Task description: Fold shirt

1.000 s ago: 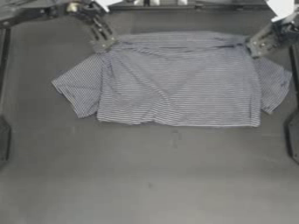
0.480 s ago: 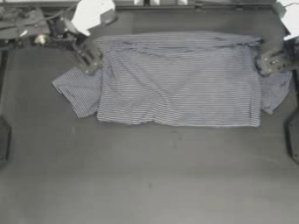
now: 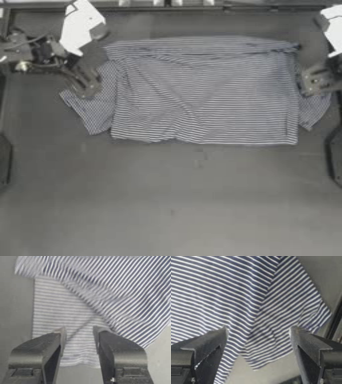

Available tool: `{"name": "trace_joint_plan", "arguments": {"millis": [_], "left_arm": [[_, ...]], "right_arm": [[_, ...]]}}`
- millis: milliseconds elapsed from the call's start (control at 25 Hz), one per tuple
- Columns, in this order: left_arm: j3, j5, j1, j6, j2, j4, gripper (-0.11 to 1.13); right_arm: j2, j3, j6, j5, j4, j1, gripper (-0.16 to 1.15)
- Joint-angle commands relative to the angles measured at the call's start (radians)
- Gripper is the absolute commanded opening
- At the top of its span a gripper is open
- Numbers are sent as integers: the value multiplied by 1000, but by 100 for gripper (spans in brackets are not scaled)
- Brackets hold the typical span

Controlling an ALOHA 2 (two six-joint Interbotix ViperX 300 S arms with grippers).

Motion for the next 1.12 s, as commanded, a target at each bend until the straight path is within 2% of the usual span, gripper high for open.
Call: {"name": "trace_joint_plan", "arguments": {"millis": [40, 120, 240, 520, 880, 1120], "left_arm": [[25, -11, -8, -61, -37, 29, 76], [43, -21, -12, -104, -35, 51, 76], [61, -29, -26, -137, -28, 55, 79], [87, -57, -32, -138, 14, 43, 93], [132, -106, -31, -155, 75, 32, 94], [130, -110, -31, -160, 137, 32, 94]], "right_arm": [[-11, 2, 15, -2, -8, 2, 100], [-11, 6, 21, -3, -8, 2, 99], [-11, 8, 28, -6, -15, 3, 99], [-11, 12, 26, -26, -21, 2, 100], [-11, 2, 25, -29, -35, 2, 100], [-9, 2, 23, -35, -35, 3, 100]]}}
